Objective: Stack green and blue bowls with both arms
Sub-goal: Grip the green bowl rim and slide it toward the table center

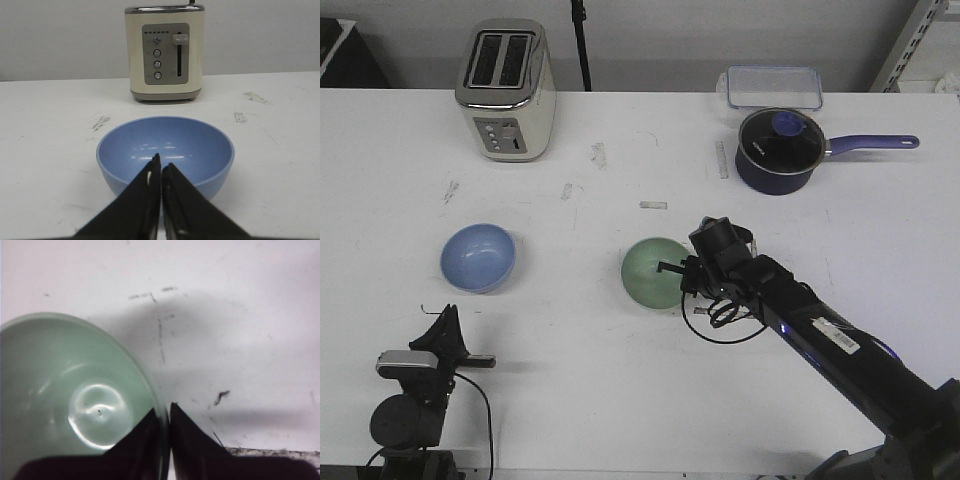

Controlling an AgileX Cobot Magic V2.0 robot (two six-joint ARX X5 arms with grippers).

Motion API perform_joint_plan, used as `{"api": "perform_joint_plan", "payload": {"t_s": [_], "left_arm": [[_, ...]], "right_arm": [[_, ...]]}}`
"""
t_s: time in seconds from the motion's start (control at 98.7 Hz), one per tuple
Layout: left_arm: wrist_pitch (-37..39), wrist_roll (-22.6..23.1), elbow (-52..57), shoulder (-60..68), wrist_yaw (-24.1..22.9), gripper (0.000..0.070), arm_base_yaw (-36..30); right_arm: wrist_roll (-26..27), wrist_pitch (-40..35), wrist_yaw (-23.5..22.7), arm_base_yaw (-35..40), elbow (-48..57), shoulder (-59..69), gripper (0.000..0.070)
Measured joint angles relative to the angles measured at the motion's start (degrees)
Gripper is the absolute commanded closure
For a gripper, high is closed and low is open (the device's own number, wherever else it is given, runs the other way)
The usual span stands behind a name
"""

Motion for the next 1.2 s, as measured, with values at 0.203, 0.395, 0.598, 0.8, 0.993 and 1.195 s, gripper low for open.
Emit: {"api": "perform_joint_plan", "payload": {"t_s": [0.203, 0.395, 0.598, 0.8, 0.993, 1.195], "left_arm": [[0.00, 0.00, 0.00, 0.00, 0.00, 0.0699, 0.00], [0.00, 0.00, 0.00, 0.00, 0.00, 0.0699, 0.00], [0.00, 0.00, 0.00, 0.00, 0.00, 0.0699, 0.00], [0.00, 0.00, 0.00, 0.00, 0.00, 0.0699, 0.00], [0.00, 0.00, 0.00, 0.00, 0.00, 0.0699, 0.00], [0.00, 0.00, 0.00, 0.00, 0.00, 0.0699, 0.00]], "right_arm": [[0.39, 0.24, 1.07, 1.49, 0.00, 0.52, 0.0693], [0.39, 0.24, 1.46, 1.77, 0.00, 0.61, 0.0693], [0.52, 0.07, 4.35, 1.70, 0.00, 0.66, 0.0693], [0.76, 0.02, 4.04, 2.49, 0.00, 0.66, 0.0693], [0.76, 0.17, 3.96, 3.17, 0.00, 1.88, 0.0693], [0.79, 0.33, 2.71, 4.17, 0.00, 4.13, 0.0693]]}}
